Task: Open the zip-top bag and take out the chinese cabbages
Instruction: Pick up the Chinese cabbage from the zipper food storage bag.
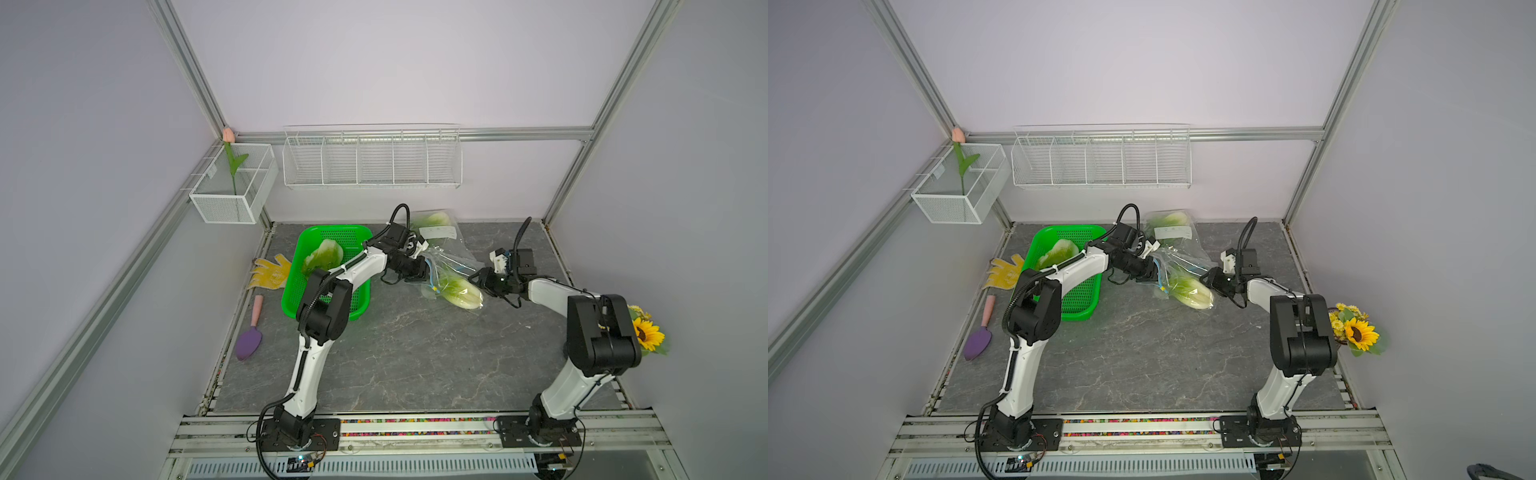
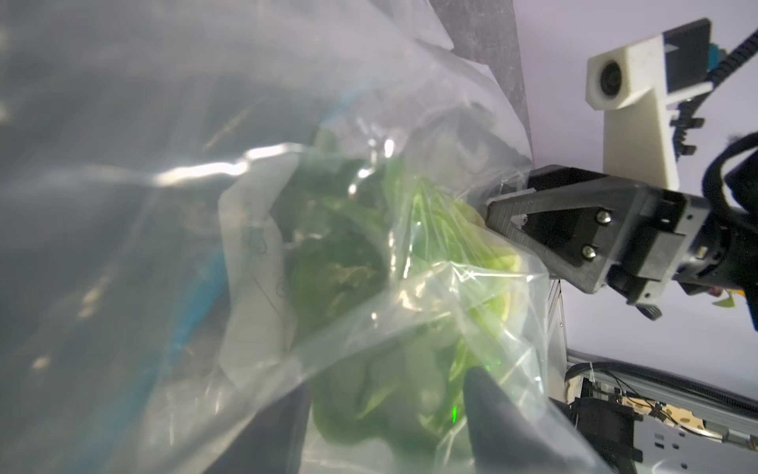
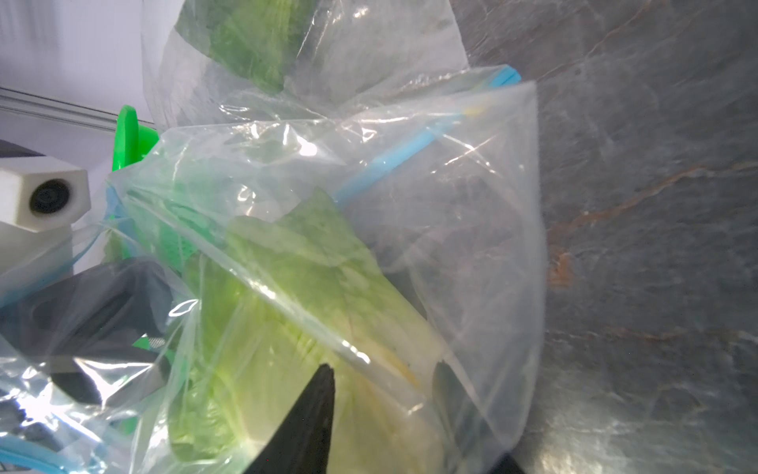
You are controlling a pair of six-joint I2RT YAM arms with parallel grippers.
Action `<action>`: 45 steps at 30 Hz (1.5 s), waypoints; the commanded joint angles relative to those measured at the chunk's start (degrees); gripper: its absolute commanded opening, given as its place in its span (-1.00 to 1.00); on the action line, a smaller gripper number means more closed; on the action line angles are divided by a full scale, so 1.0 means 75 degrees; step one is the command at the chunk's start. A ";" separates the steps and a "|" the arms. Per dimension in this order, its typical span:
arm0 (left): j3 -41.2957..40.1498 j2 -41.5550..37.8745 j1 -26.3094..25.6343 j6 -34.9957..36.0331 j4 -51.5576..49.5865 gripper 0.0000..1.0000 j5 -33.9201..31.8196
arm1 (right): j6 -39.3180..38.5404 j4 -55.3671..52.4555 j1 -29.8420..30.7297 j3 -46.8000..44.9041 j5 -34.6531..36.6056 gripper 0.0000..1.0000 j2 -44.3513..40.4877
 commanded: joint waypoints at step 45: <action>-0.0569 -0.0275 -0.0453 -0.0406 0.0044 -1.00 0.0159 | 0.0380 0.1220 -0.0445 -0.1257 -0.0252 0.08 -0.1066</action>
